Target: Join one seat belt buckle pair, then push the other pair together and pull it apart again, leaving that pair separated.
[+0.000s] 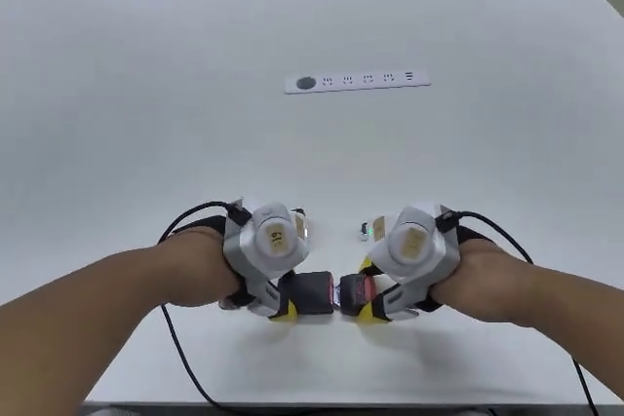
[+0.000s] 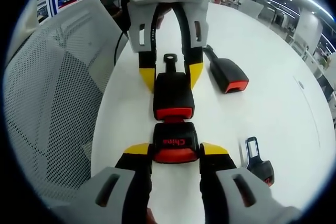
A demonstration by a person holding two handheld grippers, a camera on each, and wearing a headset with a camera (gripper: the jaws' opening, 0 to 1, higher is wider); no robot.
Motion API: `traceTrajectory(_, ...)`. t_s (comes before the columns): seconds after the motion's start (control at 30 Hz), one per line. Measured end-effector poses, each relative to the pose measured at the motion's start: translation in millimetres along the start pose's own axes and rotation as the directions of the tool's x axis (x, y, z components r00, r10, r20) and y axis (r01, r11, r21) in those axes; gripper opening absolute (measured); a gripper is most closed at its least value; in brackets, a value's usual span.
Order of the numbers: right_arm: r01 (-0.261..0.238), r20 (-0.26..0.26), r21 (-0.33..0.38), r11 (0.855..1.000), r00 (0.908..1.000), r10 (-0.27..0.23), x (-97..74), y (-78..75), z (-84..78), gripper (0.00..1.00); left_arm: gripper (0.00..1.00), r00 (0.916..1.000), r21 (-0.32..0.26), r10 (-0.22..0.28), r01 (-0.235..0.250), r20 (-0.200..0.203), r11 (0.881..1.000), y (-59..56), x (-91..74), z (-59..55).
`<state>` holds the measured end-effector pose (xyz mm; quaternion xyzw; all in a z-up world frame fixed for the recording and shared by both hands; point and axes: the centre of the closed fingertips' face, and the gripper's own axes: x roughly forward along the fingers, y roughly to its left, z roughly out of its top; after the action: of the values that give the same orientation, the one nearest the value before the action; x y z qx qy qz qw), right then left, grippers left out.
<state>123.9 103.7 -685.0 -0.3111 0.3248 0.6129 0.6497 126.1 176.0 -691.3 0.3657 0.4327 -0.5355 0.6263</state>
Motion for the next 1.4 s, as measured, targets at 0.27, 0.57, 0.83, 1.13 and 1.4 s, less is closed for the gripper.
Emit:
traceTrajectory(0.27,0.007,0.053,0.026,1.0,0.9986,-0.008,-35.3,-13.3,15.5,0.33,0.35,0.9938,-0.063,0.025,-0.018,0.108,0.998,12.7,-39.8,9.2)
traceTrajectory(0.57,0.086,0.033,0.033,0.996,0.9957,-0.087,-48.5,-50.5,0.4,0.32,0.38,0.9864,-0.099,0.106,-0.094,0.125,0.991,52.7,-50.2,3.2)
traceTrajectory(0.83,0.118,-0.023,0.021,0.993,0.9928,-0.118,-48.2,-77.4,-20.5,0.32,0.41,0.966,-0.169,0.169,-0.137,0.195,0.976,84.2,-45.9,-1.9)
traceTrajectory(1.13,0.136,-0.038,0.036,0.99,0.9902,-0.134,-47.6,-95.2,-31.8,0.32,0.46,0.9664,-0.05,0.174,-0.168,0.189,0.985,103.1,-34.2,-6.6)
traceTrajectory(1.4,0.125,-0.049,0.038,0.991,0.9912,-0.123,-41.5,-103.8,-41.7,0.32,0.4,0.98,-0.038,0.116,-0.111,0.162,0.993,104.0,-18.3,-5.3)
